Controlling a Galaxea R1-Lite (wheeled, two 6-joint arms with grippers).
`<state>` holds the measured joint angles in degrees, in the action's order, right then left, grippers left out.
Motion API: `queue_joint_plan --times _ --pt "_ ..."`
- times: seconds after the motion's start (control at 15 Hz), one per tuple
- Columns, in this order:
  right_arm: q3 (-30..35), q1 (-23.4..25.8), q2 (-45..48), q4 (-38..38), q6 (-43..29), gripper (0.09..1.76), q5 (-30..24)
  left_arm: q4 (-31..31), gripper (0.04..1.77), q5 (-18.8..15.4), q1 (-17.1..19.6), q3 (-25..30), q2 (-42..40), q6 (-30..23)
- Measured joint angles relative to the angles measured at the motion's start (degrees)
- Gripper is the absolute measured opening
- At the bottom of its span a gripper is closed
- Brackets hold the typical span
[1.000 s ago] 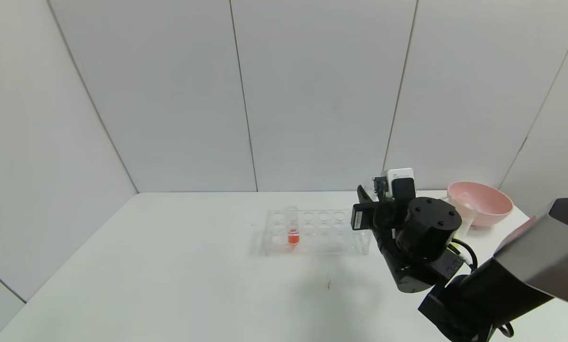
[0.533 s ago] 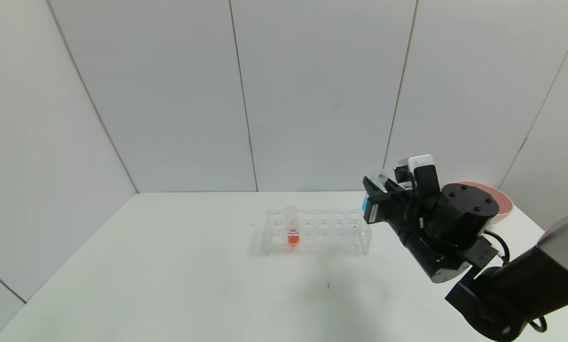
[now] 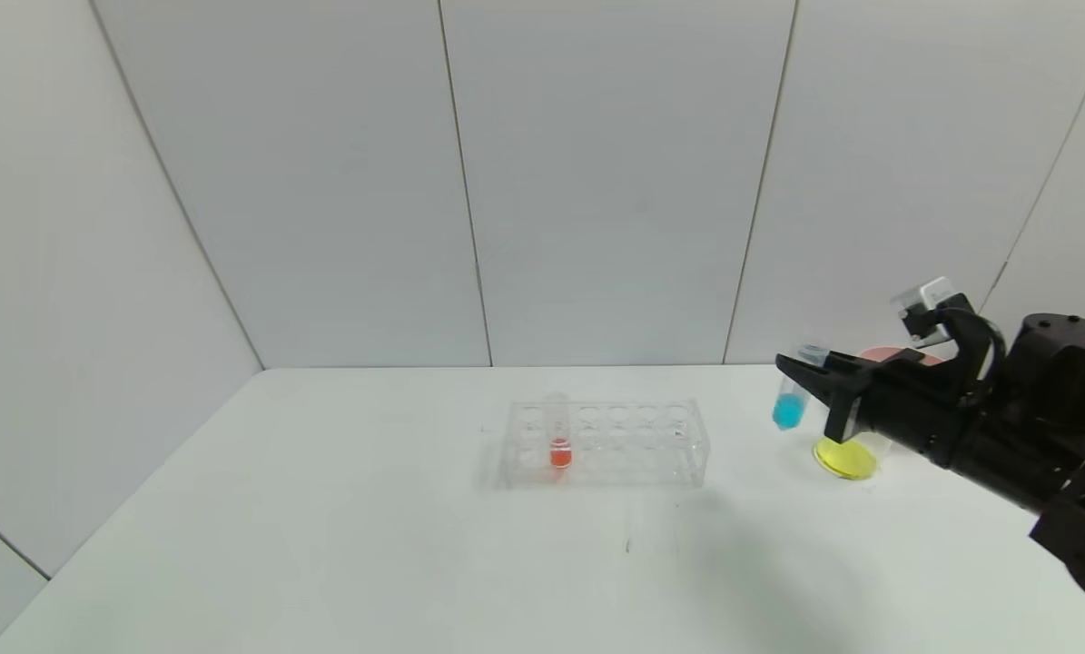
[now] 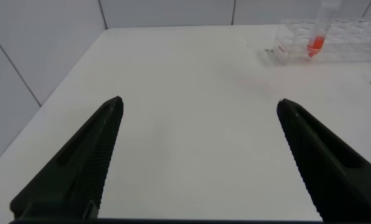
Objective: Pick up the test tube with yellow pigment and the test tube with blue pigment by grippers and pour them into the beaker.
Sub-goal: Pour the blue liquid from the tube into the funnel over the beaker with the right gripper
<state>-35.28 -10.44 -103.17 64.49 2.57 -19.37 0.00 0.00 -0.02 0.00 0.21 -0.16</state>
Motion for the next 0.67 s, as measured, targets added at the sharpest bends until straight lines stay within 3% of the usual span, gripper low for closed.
queue_joint_plan --times 0.27,0.47,0.67 --pt "-3.0 13.8 7.0 -16.3 0.3 0.5 -19.7 0.0 1.76 0.0 0.0 0.0 0.0 0.0" --pt "-8.4 22.0 8.3 -25.7 3.8 0.5 -25.4 0.0 1.76 0.0 0.0 0.0 0.0 0.0" --pt "-15.2 28.5 6.9 -38.3 14.8 0.5 -28.7 0.0 1.76 0.0 0.0 0.0 0.0 0.0"
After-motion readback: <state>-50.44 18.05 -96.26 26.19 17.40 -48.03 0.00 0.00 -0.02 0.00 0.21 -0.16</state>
